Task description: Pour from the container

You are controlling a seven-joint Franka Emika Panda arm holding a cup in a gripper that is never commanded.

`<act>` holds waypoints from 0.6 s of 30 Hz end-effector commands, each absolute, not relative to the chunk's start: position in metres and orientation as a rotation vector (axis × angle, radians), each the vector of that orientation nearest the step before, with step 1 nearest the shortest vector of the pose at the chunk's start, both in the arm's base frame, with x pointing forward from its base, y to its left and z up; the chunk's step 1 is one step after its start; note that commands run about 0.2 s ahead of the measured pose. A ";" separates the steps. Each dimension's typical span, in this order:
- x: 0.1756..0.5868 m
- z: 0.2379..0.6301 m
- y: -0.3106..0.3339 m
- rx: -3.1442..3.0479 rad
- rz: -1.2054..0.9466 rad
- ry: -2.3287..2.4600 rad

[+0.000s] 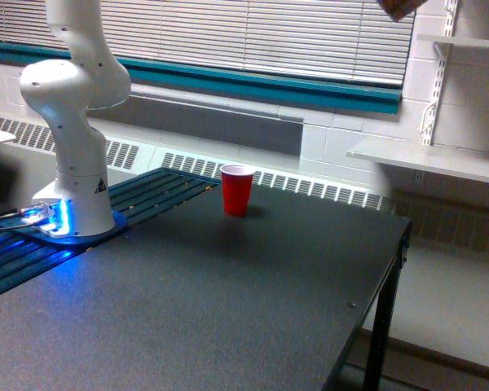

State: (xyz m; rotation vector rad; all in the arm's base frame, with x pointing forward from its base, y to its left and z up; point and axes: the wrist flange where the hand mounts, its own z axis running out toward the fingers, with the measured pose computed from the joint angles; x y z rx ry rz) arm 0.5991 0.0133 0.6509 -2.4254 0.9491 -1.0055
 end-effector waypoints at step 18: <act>0.567 0.652 0.022 -2.427 -1.015 0.869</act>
